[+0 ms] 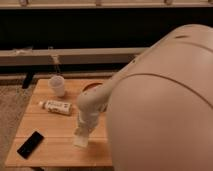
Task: Place the white sponge in the ceramic bowl
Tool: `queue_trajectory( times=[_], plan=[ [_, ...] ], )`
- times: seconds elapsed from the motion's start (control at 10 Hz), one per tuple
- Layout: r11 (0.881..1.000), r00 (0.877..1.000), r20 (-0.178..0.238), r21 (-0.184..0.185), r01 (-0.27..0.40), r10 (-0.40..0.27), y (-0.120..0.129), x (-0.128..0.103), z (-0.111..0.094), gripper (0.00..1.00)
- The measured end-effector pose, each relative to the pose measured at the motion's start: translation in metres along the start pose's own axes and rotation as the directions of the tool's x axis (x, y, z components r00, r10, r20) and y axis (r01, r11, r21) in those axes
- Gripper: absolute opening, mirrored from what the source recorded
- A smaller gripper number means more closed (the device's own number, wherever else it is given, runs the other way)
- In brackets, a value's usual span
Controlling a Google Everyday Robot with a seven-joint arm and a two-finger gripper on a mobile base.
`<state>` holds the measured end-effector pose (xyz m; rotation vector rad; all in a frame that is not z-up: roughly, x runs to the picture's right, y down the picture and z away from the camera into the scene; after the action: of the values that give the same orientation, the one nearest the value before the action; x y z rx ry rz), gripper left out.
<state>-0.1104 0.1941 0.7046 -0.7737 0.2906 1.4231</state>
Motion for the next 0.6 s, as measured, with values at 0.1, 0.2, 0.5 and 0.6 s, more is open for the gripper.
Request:
queue_trajectory(
  times=[0.1,0.2,0.5,0.6],
  plan=[
    [0.999,0.999,0.021,-0.013,0.032,-0.032,0.008,0.0,-0.017,0.0],
    [0.998,0.997,0.041,-0.025,0.061,-0.06,0.015,0.0,-0.03,0.0],
    [0.993,0.993,0.076,-0.063,0.095,-0.09,0.022,-0.002,-0.063,0.0],
    [0.995,0.994,0.072,-0.061,0.084,-0.08,0.019,-0.008,-0.068,0.0]
  ],
)
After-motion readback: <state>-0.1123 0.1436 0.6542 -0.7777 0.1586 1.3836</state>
